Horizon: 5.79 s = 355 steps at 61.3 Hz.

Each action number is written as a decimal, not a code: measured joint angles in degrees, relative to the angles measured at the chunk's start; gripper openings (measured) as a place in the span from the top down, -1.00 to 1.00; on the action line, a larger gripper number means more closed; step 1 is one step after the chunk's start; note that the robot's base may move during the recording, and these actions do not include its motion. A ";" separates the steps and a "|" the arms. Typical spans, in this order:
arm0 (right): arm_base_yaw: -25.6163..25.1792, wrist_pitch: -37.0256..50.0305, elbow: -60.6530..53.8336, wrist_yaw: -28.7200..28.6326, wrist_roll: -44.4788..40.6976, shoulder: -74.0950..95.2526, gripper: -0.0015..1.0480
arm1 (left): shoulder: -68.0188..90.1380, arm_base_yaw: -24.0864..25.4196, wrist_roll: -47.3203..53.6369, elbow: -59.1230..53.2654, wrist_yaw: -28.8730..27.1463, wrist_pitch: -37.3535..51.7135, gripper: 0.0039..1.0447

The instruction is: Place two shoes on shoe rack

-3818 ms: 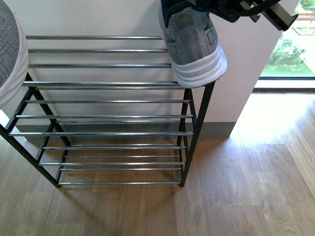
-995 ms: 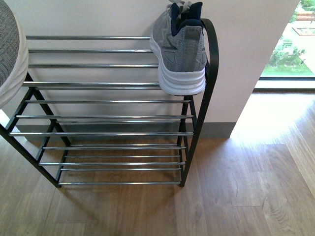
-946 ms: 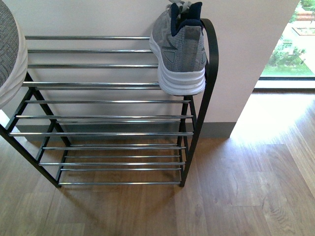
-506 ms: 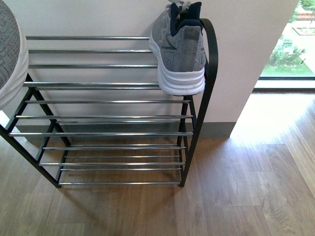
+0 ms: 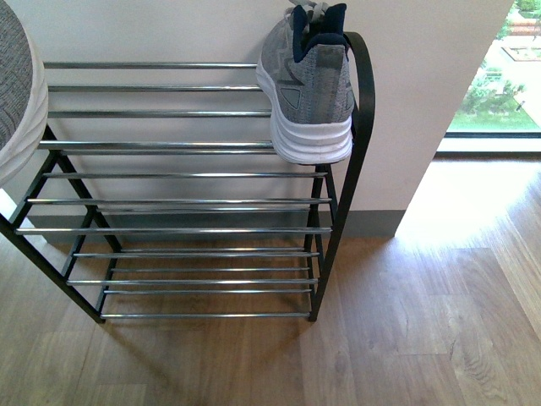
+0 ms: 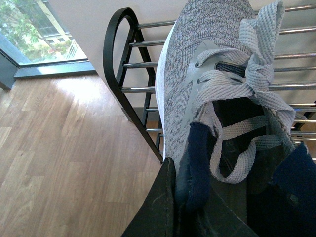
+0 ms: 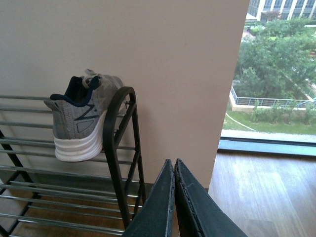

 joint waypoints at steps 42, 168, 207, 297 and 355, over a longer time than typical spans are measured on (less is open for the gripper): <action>-0.02 -9.03 -1.44 -0.02 0.00 -11.93 0.97 | 0.00 0.00 0.00 -0.02 -0.02 0.00 0.96; -0.02 -21.53 -1.42 0.07 -0.09 -24.15 -0.82 | 60.67 1.95 -19.04 48.17 33.05 5.14 0.96; -0.02 -21.53 -1.42 0.04 -0.09 -24.17 -0.82 | 69.29 3.63 -17.20 55.98 29.92 1.05 0.96; -0.02 -21.53 -1.44 0.07 -0.09 -24.17 -0.82 | 53.59 -0.96 -22.84 48.11 13.31 2.40 -0.83; -0.02 -21.53 -1.42 0.11 -0.09 -24.17 -0.82 | -1.49 11.61 1.25 -4.63 18.49 32.79 0.22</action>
